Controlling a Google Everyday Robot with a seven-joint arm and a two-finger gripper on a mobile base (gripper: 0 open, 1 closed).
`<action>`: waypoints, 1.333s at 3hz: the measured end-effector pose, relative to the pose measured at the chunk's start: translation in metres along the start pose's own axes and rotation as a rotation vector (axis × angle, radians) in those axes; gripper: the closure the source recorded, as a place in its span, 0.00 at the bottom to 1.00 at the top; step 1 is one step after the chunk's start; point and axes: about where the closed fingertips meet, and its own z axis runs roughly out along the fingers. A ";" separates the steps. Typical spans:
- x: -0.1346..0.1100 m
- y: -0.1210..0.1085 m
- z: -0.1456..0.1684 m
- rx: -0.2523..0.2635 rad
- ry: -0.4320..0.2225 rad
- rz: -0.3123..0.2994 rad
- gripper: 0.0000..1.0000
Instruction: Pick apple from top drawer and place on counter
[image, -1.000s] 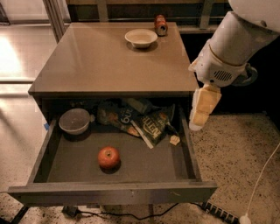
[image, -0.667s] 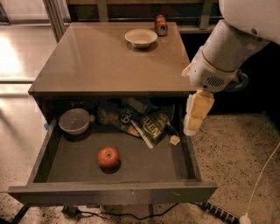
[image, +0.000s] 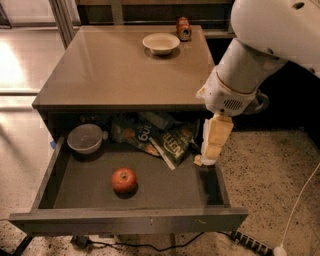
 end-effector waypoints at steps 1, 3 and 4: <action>0.000 0.001 0.000 0.025 0.047 0.004 0.00; -0.001 0.001 0.006 0.053 0.105 0.006 0.00; -0.002 -0.004 0.013 0.044 0.076 0.017 0.00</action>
Offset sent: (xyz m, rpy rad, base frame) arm 0.0003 0.0036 -0.0099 -0.1587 -0.0606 -0.0461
